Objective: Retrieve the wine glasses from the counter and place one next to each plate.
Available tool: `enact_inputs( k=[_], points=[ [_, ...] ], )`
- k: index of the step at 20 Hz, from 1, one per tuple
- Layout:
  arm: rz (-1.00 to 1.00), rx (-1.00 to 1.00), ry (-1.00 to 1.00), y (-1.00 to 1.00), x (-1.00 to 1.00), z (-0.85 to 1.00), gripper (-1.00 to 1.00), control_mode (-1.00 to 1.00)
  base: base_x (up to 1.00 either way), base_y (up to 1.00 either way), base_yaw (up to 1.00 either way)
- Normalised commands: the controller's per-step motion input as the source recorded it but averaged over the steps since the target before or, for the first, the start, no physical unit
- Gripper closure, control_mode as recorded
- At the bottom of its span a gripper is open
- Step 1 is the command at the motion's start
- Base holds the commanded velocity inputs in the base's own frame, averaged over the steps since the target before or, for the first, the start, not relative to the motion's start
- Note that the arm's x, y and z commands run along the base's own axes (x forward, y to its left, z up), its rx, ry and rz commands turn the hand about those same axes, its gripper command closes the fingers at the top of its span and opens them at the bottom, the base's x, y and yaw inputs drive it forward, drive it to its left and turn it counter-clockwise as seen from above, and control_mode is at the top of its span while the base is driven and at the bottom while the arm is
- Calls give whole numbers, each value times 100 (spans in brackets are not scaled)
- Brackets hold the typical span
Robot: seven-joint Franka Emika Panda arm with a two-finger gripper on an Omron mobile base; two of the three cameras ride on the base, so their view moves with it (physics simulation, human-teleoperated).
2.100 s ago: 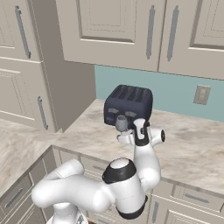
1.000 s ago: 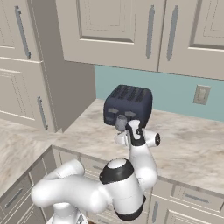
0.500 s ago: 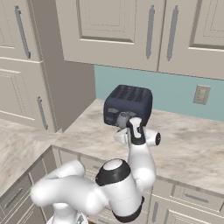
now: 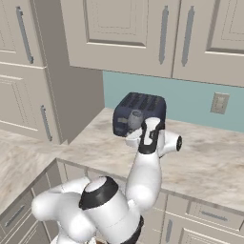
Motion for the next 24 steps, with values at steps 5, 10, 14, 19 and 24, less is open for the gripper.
enact_inputs(
  k=[5,10,14,19,24],
  points=[
    [0,-3,-1,0,-76,90,100,-100,0,0,0],
    [2,-8,0,0,-96,92,100,-100,0,0,0],
    [5,-6,-10,-2,-100,56,100,-100,0,0,0],
    [3,-2,-25,-1,-100,11,100,-100,0,0,0],
    [6,0,-10,-1,-99,39,100,-100,0,0,0]
  ],
)
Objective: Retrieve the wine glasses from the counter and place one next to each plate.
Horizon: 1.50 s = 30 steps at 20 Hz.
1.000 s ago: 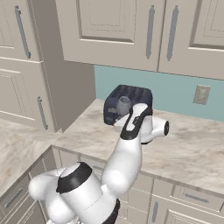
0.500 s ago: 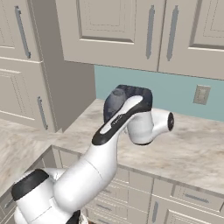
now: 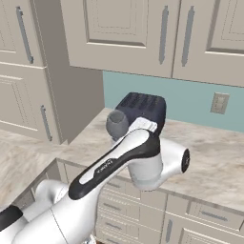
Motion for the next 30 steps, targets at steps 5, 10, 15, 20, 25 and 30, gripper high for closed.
enact_inputs(
  k=[5,10,15,20,25,30],
  points=[
    [10,-3,-2,15,-100,50,100,-100,0,0,0],
    [5,-2,-4,8,-100,55,100,-100,0,0,0],
    [0,0,0,0,0,0,100,100,-69,17,1],
    [0,0,0,0,0,0,100,100,-53,74,0],
    [0,0,0,0,0,0,100,100,-54,-4,7],
    [0,0,0,0,0,0,100,100,-51,-100,30]
  ],
)
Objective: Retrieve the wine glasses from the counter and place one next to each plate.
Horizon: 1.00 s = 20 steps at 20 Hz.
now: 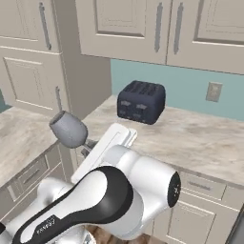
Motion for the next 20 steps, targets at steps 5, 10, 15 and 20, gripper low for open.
enact_inputs(
  k=[5,10,15,20],
  points=[
    [0,0,0,0,0,0,100,100,-87,-100,36],
    [0,0,0,0,0,0,100,100,-99,-76,43],
    [0,0,0,0,0,0,100,100,-100,-3,39],
    [0,0,0,0,0,0,100,100,-90,27,40]
  ],
)
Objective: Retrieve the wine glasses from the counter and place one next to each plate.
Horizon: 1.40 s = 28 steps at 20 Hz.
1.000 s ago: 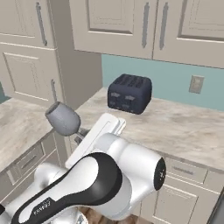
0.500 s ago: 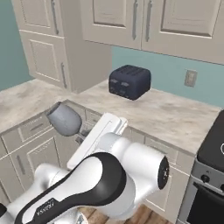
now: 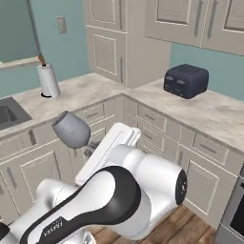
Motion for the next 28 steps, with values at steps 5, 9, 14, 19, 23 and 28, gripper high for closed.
enact_inputs(
  k=[5,9,14,19,23,28],
  points=[
    [0,0,0,0,0,0,100,100,-38,65,53],
    [0,0,0,0,0,0,100,100,-21,43,64],
    [0,0,0,0,0,0,100,100,-22,42,67],
    [0,0,0,0,0,0,100,100,-19,35,76],
    [0,0,0,0,0,0,100,100,-28,66,68],
    [0,0,0,0,0,0,100,100,-9,100,14]
  ],
)
